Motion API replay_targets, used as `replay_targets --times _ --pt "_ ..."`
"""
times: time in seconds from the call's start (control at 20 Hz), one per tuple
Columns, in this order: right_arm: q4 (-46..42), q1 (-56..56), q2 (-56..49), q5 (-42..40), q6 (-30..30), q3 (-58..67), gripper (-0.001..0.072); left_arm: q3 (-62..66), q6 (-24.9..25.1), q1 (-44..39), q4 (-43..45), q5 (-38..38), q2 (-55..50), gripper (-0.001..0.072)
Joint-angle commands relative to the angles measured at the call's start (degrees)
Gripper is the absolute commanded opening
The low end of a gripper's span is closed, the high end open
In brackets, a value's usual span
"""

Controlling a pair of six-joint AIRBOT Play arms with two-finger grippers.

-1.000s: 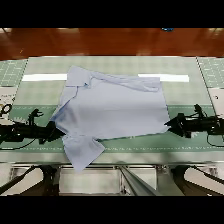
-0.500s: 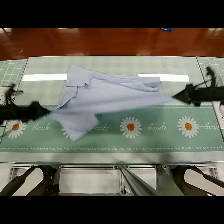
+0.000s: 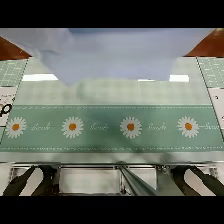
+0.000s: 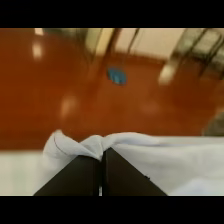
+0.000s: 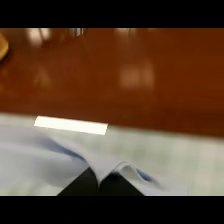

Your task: Fold the shirts.

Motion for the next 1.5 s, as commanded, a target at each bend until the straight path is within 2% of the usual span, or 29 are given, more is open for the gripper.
replay_targets --times 0.0,0.1,0.2,0.3,0.45,0.6,0.75,0.9,1.05,1.2,1.3,1.45 --pt "-4.11 0.17 5.9 -1.22 2.16 9.84 0.0023 13.64 -3.96 0.98 1.29 1.66 1.7 0.0019" --pt "-10.58 0.17 10.45 -0.39 3.76 9.99 0.0023 15.87 -5.05 1.92 7.48 1.66 4.92 0.002" --pt "-17.38 0.17 14.86 3.48 6.34 9.99 0.0024 15.93 -8.96 1.95 17.31 1.29 9.75 0.0019" --pt "-20.31 0.17 17.94 7.82 7.58 9.99 0.0023 15.93 -10.36 0.33 24.41 -0.02 14.03 0.002" --pt "-21.59 0.17 21.92 9.73 8.35 7.91 0.0023 15.93 -11.17 -8.39 31.19 -4.13 18.43 0.002" --pt "-22.77 0.17 25.18 10.8 9.25 2.93 0.0023 15.89 -15.54 -15.87 40.09 -9.29 20.48 0.002" --pt "-22.32 0.15 25.59 12.85 10.25 -3.39 0.0024 13.66 -17.94 -17.27 44.63 -13.25 20.22 0.0019" --pt "-17.49 0.17 23.91 12.09 9.03 -12.66 0.0023 1.51 -21.88 -17.31 43.41 -13.11 20.04 0.002" --pt "-12.33 0.2 19.28 9.68 5.79 -21.46 0.0023 -16.57 -21.94 -17.31 38.1 -7.45 18.25 0.0019" --pt "-9.66 0.26 10.69 2.36 3.04 -28.61 0.0024 -32.48 -19.78 -17.38 29.29 6.99 10.95 0.0019" --pt "-9.53 2.89 1.77 -2.56 0.92 -30.01 0.0023 -36.35 -18.38 -18.1 26.51 14.97 1.46 0.002" --pt "-9.77 9.35 -14.71 -12.5 -0.68 -28.06 0.0023 -32.83 -16.0 -19.52 24.0 23.71 -16.04 0.002"
